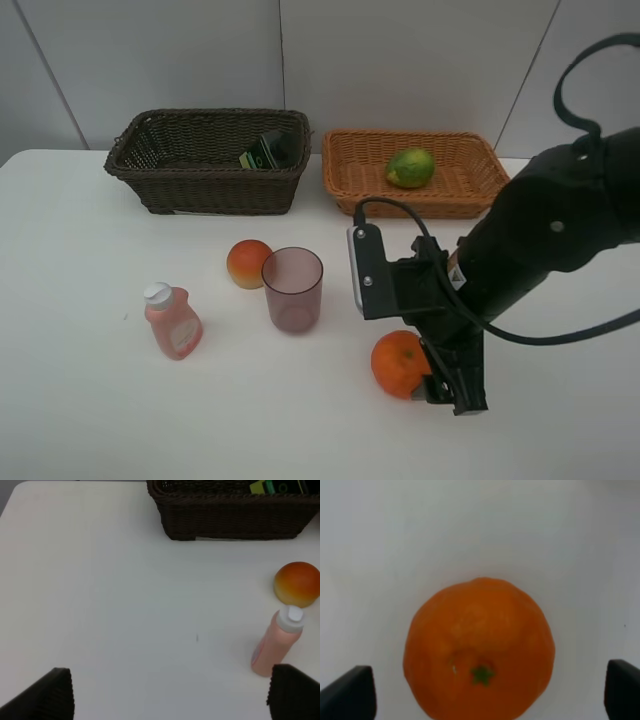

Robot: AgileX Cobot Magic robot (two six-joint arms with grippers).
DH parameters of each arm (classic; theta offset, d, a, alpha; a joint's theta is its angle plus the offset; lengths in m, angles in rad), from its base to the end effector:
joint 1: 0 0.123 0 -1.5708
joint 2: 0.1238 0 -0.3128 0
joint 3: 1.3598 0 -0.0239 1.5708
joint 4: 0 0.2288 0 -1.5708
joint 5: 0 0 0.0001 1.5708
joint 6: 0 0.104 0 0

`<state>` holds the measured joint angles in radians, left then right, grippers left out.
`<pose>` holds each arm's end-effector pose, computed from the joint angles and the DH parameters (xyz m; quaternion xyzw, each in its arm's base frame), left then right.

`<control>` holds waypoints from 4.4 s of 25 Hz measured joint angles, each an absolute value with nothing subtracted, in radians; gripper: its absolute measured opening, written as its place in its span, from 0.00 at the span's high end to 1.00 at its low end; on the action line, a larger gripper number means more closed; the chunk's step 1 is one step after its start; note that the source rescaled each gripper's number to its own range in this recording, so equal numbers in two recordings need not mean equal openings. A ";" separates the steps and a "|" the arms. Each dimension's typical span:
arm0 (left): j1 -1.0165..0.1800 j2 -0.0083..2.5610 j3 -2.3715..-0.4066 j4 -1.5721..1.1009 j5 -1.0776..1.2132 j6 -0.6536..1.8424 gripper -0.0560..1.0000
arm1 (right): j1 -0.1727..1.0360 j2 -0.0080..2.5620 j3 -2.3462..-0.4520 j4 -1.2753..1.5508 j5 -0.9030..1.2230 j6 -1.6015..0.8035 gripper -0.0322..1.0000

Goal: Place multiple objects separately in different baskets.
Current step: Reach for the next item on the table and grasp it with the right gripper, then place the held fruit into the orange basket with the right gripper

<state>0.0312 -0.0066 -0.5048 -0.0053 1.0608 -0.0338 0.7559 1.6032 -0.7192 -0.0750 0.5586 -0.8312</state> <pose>-0.0420 -0.0018 0.2618 -0.0275 0.8498 -0.0033 0.5263 0.1832 0.1671 0.1836 -0.7289 0.6758 -0.0272 0.1065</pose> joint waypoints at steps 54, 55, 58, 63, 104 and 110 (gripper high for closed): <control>0.031 -0.007 -0.505 -0.005 1.061 -0.034 0.00 | 0.755 1.747 -0.868 -0.024 0.663 -0.798 0.35; 0.031 -0.007 -0.505 -0.005 1.061 -0.034 0.00 | 0.755 1.744 -0.903 -0.020 0.708 -0.775 0.35; 0.031 -0.007 -0.505 -0.005 1.061 -0.034 0.00 | 0.744 1.743 -1.001 -0.009 0.807 -0.677 0.35; 0.031 -0.007 -0.505 -0.005 1.061 -0.034 0.00 | 0.679 1.744 -1.148 -0.009 0.903 -0.420 0.35; 0.031 -0.007 -0.505 -0.005 1.061 -0.034 0.00 | 0.237 2.113 -1.737 -0.088 0.877 0.164 0.35; 0.031 -0.007 -0.505 -0.005 1.061 -0.034 0.00 | 0.195 2.167 -1.737 -0.126 0.871 0.164 0.35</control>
